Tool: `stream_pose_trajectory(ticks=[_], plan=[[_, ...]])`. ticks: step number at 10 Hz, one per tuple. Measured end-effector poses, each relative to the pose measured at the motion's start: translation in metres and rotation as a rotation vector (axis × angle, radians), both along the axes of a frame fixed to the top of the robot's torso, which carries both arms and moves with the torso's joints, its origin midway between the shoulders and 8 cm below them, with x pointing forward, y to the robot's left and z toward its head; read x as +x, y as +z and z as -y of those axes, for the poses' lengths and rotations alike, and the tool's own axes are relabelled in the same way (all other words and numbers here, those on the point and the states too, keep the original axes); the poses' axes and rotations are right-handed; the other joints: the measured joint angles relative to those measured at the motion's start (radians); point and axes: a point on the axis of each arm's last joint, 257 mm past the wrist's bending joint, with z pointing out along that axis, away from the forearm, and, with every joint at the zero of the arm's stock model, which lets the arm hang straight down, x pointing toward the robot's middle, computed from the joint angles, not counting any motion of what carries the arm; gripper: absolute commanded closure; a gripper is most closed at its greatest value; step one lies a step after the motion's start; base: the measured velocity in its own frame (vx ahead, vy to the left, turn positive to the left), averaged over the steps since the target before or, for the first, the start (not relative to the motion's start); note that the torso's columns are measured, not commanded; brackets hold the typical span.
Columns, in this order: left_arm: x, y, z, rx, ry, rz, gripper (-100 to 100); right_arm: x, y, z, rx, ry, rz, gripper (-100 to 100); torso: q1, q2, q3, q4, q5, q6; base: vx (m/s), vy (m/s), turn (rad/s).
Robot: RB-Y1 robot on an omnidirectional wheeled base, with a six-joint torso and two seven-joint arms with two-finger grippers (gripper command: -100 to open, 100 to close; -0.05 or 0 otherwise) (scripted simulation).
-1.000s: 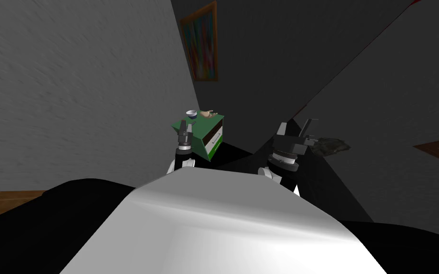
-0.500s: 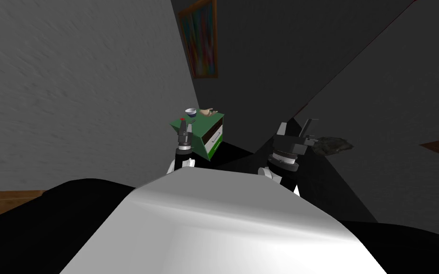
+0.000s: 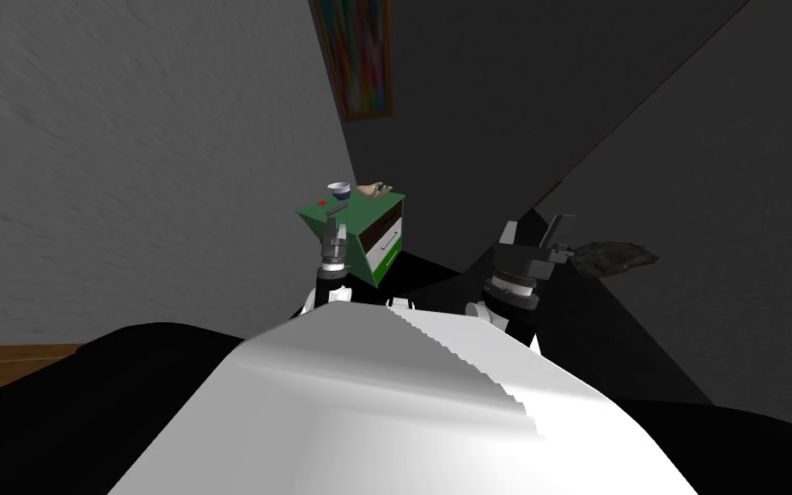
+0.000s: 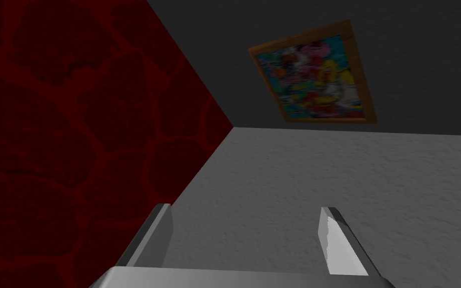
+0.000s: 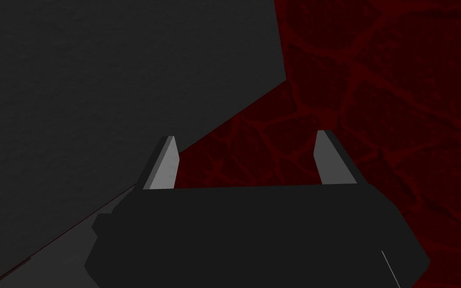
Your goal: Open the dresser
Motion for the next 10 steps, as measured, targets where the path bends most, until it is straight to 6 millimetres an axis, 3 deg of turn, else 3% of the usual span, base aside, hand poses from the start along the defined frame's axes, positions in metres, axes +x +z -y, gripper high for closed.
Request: stream_pose_trajectory(ticks=[1,4,10], plan=[[0.003,-0.004,0.001,0.015,-0.008,-0.011,-100,0.0,0.0,0.0,0.0,0.0,-0.001,0,0.0,0.032,-0.07,0.033,0.0,0.0,0.055,0.003,-0.055],[0.017,-0.025,0.003,0.053,-0.027,-0.068,-100,0.0,0.0,0.0,0.0,0.0,-0.001,0,0.001,0.045,-0.095,0.046,0.0,0.0,0.078,0.021,-0.049],[0.049,-0.092,0.008,0.071,-0.035,-0.219,-100,0.0,0.0,0.0,0.0,0.0,-0.001,0,-0.001,0.047,-0.093,0.047,0.0,0.0,0.092,0.028,-0.062]])
